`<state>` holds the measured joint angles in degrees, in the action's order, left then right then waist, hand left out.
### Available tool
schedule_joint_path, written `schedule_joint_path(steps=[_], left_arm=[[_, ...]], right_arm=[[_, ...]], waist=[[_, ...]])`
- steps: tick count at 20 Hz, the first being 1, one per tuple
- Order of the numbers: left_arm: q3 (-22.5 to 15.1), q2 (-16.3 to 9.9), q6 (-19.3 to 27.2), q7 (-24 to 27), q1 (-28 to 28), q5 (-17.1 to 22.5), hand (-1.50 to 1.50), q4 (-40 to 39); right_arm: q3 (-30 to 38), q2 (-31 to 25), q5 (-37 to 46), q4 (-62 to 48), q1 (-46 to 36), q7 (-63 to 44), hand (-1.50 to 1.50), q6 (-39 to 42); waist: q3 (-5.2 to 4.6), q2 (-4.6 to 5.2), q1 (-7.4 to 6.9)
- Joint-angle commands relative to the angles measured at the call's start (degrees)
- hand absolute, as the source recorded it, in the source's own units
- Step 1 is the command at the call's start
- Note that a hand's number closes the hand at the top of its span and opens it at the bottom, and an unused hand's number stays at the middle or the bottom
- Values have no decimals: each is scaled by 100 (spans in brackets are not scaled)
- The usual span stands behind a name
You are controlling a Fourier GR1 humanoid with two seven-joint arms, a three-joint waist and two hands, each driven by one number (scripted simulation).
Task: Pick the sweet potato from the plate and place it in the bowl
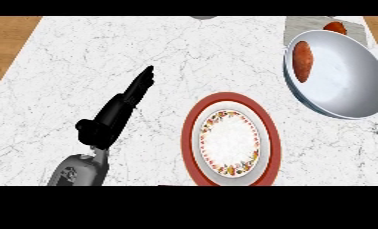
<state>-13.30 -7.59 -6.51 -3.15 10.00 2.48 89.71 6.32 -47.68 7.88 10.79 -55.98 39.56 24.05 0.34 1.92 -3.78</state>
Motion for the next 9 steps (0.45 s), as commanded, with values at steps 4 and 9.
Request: schedule_joint_path(steps=[4, 9], left_arm=[[-135, 84, -12, 34, 14, -68, 0, 76], [-34, 33, -52, 48, 46, -16, 0, 5]], right_arm=[[283, -579, -200, -348, 204, 338, -150, 521], [191, -803, -128, -281, 379, 470, -150, 1037]], waist=[[35, 91, -130], [45, 109, -100]])
